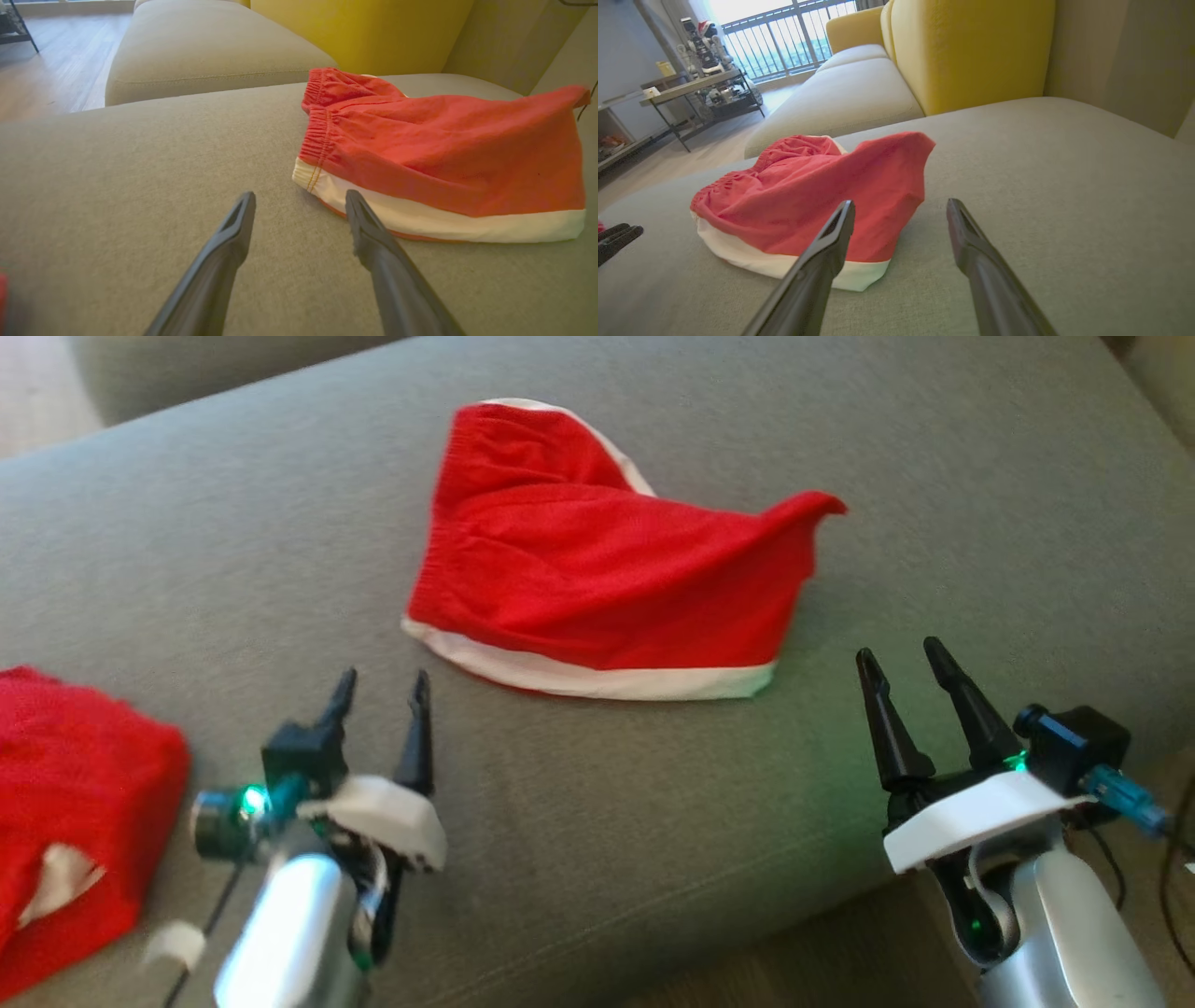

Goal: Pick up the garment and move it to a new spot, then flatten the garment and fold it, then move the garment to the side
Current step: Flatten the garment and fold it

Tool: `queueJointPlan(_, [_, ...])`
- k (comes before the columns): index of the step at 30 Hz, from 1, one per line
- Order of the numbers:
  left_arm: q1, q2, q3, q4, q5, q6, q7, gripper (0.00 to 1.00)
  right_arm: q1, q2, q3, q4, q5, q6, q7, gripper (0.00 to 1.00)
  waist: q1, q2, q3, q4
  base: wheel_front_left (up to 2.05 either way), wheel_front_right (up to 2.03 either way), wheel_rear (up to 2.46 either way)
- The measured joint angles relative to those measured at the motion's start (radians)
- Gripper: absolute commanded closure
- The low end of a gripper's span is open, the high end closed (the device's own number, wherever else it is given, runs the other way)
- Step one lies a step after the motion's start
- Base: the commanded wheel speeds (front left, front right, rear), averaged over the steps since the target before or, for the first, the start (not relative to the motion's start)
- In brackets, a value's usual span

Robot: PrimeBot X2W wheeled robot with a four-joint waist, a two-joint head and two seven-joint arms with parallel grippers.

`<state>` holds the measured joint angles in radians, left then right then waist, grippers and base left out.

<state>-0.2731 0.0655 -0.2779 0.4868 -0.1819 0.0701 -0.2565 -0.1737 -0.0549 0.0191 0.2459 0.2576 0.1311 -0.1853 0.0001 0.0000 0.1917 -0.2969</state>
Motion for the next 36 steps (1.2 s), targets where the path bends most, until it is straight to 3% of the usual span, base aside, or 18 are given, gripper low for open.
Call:
queueJointPlan(12, [-0.168,0.055,-0.015,0.198,0.066,-0.009,0.0,0.0,-0.007,0.002,0.026,-0.016,0.051,0.0,-0.054,0.0,0.0001,0.0,0.064,-0.08,0.0,0.0,0.0])
queueJointPlan(24, [-0.226,0.056,-0.031,0.267,0.075,-0.01,0.0,0.0,-0.03,0.002,0.027,0.02,0.052,0.0,-0.063,0.0,0.0,0.0,0.076,-0.085,0.0,0.0,0.0])
queueJointPlan(25, [-0.226,0.056,-0.032,0.266,0.075,-0.014,0.0,0.29,-0.03,0.002,0.026,0.023,0.052,0.0,-0.063,0.0,0.0,0.0,0.075,-0.083,0.0,0.0,0.0])
queueJointPlan(26, [-0.225,0.056,-0.033,0.264,0.075,-0.019,0.0,0.71,-0.03,0.002,0.026,0.027,0.052,0.0,-0.063,0.0,0.0,0.0,0.074,-0.081,0.0,0.0,0.0])
queueJointPlan(27, [-0.225,0.056,-0.034,0.258,0.075,-0.019,0.0,1.0,-0.03,0.002,0.025,0.032,0.052,0.0,-0.063,0.0,0.0,0.0,0.074,-0.079,0.0,0.0,0.0])
queueJointPlan(29, [-0.225,0.056,-0.036,0.245,0.075,-0.036,0.0,1.0,-0.03,0.003,0.022,0.041,0.052,0.0,-0.063,0.0,0.0,0.0,0.071,-0.073,0.0,0.0,0.0])
queueJointPlan(36, [-0.219,0.056,-0.02,0.158,0.073,-0.031,0.0,1.0,-0.031,0.002,0.028,0.101,0.051,0.0,-0.061,0.0,0.0,0.0,0.067,-0.044,0.0,0.0,0.0])
